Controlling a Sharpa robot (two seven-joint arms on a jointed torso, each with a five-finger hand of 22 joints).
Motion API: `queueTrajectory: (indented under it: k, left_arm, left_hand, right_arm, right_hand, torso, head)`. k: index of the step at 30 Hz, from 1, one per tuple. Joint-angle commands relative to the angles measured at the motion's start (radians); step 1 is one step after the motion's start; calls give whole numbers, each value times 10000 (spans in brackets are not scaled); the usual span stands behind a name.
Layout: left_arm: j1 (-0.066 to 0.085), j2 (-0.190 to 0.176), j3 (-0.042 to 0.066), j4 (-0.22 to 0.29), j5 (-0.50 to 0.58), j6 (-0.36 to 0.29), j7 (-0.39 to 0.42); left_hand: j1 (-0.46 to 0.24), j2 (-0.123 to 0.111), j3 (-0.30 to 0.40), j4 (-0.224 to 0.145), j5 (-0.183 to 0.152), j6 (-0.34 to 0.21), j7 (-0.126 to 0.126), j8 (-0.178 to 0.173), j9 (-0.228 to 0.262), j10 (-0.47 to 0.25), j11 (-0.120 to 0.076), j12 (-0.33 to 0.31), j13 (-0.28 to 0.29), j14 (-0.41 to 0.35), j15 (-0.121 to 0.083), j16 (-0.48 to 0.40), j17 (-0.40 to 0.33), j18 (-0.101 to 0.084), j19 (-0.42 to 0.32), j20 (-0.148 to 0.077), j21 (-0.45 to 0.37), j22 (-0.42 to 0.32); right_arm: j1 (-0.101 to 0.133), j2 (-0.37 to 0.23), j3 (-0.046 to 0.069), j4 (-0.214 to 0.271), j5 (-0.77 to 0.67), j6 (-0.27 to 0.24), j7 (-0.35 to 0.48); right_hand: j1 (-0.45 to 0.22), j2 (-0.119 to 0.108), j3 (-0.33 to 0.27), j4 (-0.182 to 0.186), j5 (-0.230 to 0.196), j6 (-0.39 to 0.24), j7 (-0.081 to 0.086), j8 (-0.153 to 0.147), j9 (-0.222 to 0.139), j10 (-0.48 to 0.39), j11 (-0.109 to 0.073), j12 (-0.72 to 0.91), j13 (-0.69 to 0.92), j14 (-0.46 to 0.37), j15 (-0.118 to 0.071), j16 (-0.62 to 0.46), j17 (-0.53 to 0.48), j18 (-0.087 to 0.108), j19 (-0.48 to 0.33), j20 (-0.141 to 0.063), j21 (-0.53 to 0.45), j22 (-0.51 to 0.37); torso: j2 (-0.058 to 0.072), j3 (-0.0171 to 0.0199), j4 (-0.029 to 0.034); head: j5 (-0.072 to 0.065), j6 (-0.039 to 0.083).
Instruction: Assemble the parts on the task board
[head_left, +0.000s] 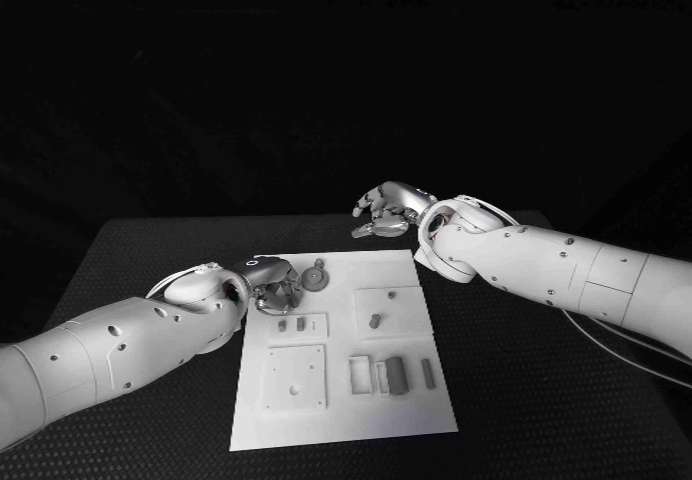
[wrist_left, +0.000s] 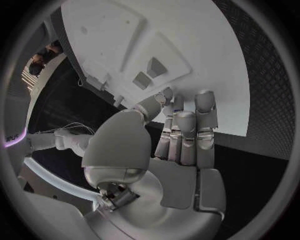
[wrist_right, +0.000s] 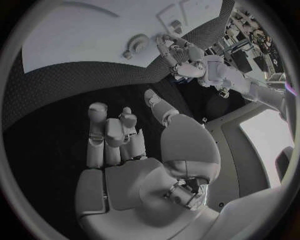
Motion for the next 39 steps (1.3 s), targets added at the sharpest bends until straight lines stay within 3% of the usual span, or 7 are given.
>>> queueTrajectory:
  k: [1,11,21,28,33,37,39]
  left_arm:
    - [2,3,5,7,102,-185,95]
    - [2,-122,7,-12,102,-177,43]
    - [1,-719,30,70,255,-373,60]
    - [7,-1208,98,96,1009,-697,120]
    - [18,-1611,254,81,3174,-694,311]
    - [22,-1949,382,115,5914,-624,833]
    - [26,-2131,394,201,7715,-434,1183]
  left_hand:
    - [-47,-34,-70,-2,49,-124,21,-50,-20,-69,-1,63,27,15,52,10,16,1258,-4,73,-53,186]
    - [-16,-54,-96,-8,51,-315,25,-116,-62,-120,2,131,51,5,55,15,12,1271,-7,82,-63,186]
    - [46,-107,-99,-14,54,-304,24,-84,-61,-175,11,160,60,-9,63,11,7,1277,-25,89,-76,186]
    - [54,-165,-66,8,57,-299,97,-33,-68,-305,56,212,74,-214,111,-194,-89,1224,-247,163,-259,119]
    - [-256,-184,31,30,-76,-315,142,41,-66,-623,219,216,56,-1262,298,-1465,-661,918,-1411,471,-1305,-413]
    - [-421,-127,42,21,-115,-291,158,121,-47,-629,278,344,96,-1780,373,-2374,-1066,713,-2024,641,-2034,-887]
    - [-555,-93,26,16,-124,-261,143,181,-34,-554,346,474,139,-2376,471,-3114,-1367,510,-2664,814,-2629,-1243]
  right_arm:
    - [-5,-6,5,5,-7,111,65]
    - [-6,-34,4,-38,-7,127,67]
    - [-54,-226,1,-68,36,275,276]
    - [-198,-468,-32,-122,-27,505,620]
    - [-345,-688,-171,-11,-340,780,781]
    - [-394,-914,-320,99,-714,868,871]
    - [-410,-1037,-409,171,-896,931,909]
  right_hand:
    - [11,96,-1,-47,67,-117,172,-45,-3,-68,-20,36,-12,-32,28,-50,-16,615,-12,-38,-36,158]
    - [15,95,1,-51,67,-119,173,-46,-4,-70,-20,35,-14,-34,28,-51,-17,615,-15,-38,-39,158]
    - [57,95,15,-81,67,-117,172,-45,-3,-75,-21,35,-18,-40,28,-55,-19,615,-22,-41,-43,159]
    - [206,116,63,-156,61,-74,164,-15,14,-220,-39,-329,-286,-217,27,-271,-124,596,-295,39,-187,149]
    - [313,106,144,-156,83,-119,135,-27,22,-490,-46,-1639,-1241,-606,10,-1383,-751,554,-910,341,-806,-104]
    - [442,108,210,-148,43,-108,140,-7,41,-740,-19,-2809,-2024,-878,5,-2410,-1280,510,-1325,588,-1379,-398]
    - [555,83,279,-132,12,-119,211,3,51,-1568,110,-4357,-2989,-948,133,-2644,-1374,512,-1489,667,-1558,-471]
  torso:
    - [-2,-2,10]
    - [3,4,-5]
    - [-4,2,4]
    - [-4,-14,-6]
    - [-22,18,-27]
    - [-11,15,-12]
    - [-20,8,-4]
  head:
    - [-11,1]
    - [-6,29]
    - [-51,109]
    - [-97,173]
    - [-113,236]
    - [-147,277]
    - [-173,274]
